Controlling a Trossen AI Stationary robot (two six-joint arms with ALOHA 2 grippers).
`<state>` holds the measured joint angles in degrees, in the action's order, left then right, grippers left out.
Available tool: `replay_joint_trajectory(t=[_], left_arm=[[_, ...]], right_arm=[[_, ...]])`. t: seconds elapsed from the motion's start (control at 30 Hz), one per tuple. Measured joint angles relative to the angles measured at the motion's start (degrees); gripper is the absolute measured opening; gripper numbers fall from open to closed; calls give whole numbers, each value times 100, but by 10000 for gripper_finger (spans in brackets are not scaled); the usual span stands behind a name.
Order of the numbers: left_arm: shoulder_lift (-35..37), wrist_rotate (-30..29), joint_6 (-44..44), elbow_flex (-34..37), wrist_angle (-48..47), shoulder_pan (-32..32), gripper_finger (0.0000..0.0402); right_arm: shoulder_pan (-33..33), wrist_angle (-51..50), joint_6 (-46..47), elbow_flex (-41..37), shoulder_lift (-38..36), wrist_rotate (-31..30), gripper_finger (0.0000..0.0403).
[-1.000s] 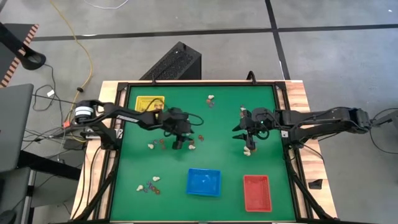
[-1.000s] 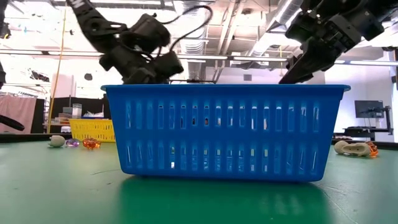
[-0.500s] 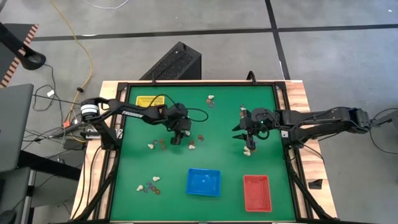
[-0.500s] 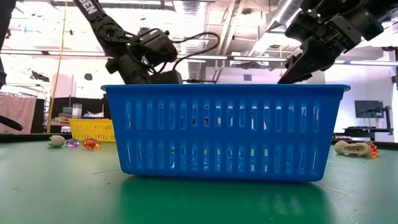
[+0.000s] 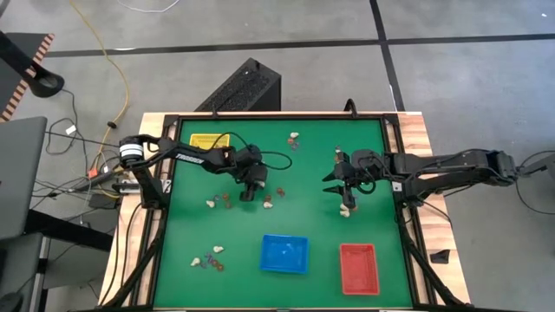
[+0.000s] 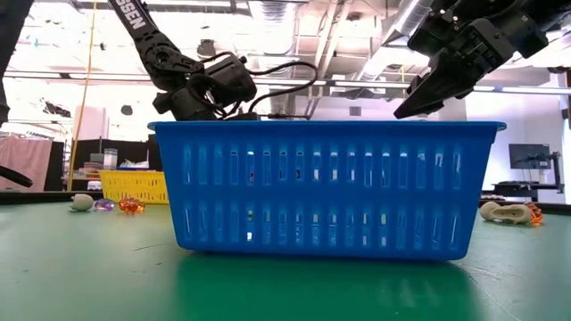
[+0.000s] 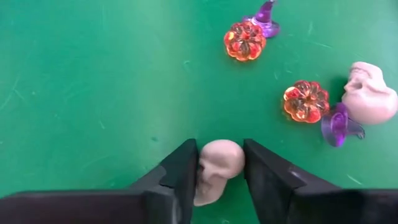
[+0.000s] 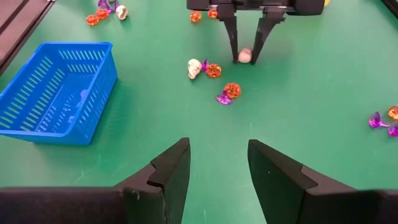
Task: Sort Halloween decoration
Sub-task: Put the white skull toy into the blue basket
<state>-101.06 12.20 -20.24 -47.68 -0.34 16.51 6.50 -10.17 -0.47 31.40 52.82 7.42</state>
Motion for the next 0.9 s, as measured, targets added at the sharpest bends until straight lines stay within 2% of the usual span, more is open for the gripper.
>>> replay_joint_trajectory(t=[0.1, 0.3, 0.43, 0.53, 0.63, 0.77, 0.9], left_arm=[[29, -71, 180, -7, -24, -2, 72], [438, 19, 554, -111, -87, -142, 73], [875, 60, 703, -129, 288, -440, 97], [1027, 65, 872, -127, 830, -769, 97], [1043, 452, 903, -131, 1414, -1158, 84], [988, 1124, 832, -127, 1686, -1680, 76], [988, 1305, 840, -127, 2013, -2201, 88]], right_arm=[[0, 0, 0, 0, 0, -1, 191], [0, 0, -4, 0, 0, -4, 191], [0, 0, -26, 0, 0, -6, 191], [0, 66, -108, 0, 2, -8, 191], [0, 198, -111, 2, 2, -10, 191], [0, 326, -109, 4, 2, -13, 191], [0, 485, -17, 4, 107, -20, 191]])
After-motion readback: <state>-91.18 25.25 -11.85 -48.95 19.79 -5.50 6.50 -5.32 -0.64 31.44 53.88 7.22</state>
